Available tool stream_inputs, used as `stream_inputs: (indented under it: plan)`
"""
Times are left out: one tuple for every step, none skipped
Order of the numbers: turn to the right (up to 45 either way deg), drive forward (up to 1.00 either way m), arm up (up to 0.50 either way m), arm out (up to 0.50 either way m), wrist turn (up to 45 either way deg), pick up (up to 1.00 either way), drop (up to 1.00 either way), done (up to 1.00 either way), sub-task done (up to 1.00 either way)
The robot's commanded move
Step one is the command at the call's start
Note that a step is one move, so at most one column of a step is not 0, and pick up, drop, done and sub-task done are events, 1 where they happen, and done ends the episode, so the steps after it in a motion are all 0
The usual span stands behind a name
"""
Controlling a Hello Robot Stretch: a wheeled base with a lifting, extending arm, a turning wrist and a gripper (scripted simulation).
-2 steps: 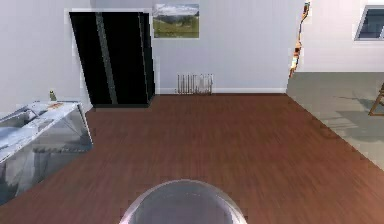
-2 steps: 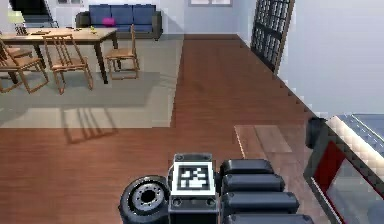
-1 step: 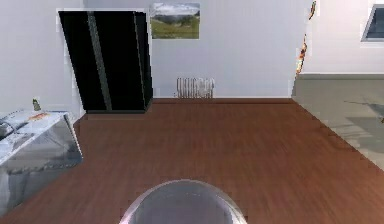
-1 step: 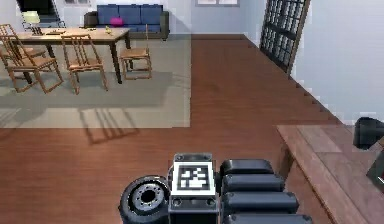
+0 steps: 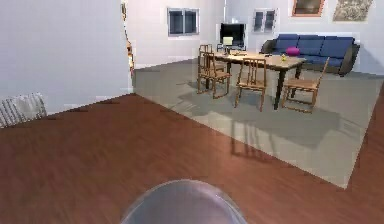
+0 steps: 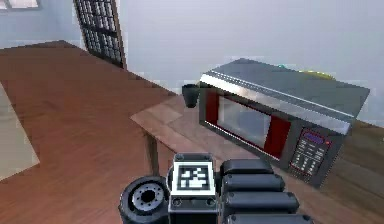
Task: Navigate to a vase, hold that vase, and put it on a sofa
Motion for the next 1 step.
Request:
stream_inputs:
  plan:
    - [42.0,0.00,0.00,0.00,0.0,0.00,0.00,0.00,0.00]
